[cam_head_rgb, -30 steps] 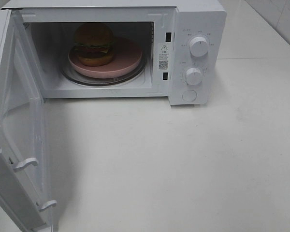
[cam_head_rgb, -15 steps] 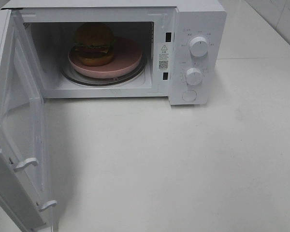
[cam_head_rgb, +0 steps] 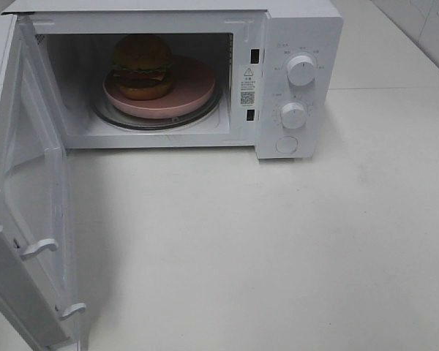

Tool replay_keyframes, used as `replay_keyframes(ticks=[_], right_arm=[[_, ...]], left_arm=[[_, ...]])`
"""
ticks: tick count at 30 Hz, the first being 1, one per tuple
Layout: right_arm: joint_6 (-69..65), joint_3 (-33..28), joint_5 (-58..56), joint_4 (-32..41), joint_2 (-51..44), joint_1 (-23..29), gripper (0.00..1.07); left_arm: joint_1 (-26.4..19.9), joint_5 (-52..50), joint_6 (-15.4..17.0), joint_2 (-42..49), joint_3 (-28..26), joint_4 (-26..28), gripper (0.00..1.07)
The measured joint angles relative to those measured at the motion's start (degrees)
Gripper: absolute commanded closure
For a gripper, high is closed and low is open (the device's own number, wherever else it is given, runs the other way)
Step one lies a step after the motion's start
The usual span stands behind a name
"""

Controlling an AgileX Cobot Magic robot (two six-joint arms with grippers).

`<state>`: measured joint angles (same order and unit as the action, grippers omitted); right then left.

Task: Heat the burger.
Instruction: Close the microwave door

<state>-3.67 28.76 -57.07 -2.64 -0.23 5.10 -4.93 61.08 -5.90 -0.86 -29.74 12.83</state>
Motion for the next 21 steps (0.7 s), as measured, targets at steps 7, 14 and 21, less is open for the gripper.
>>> replay_keyframes(ticks=[7, 14, 21], right_arm=[[0.0, 0.0, 0.0, 0.0, 0.0, 0.0, 0.32], [0.1, 0.0, 0.0, 0.0, 0.0, 0.0, 0.32], [0.0, 0.0, 0.0, 0.0, 0.0, 0.0, 0.32]], left_arm=[[0.0, 0.0, 0.0, 0.0, 0.0, 0.0, 0.10], [0.0, -1.9, 2.4, 0.0, -0.5, 0.5, 0.30], [0.0, -6.4, 2.8, -2.9, -0.8, -0.5, 0.67]])
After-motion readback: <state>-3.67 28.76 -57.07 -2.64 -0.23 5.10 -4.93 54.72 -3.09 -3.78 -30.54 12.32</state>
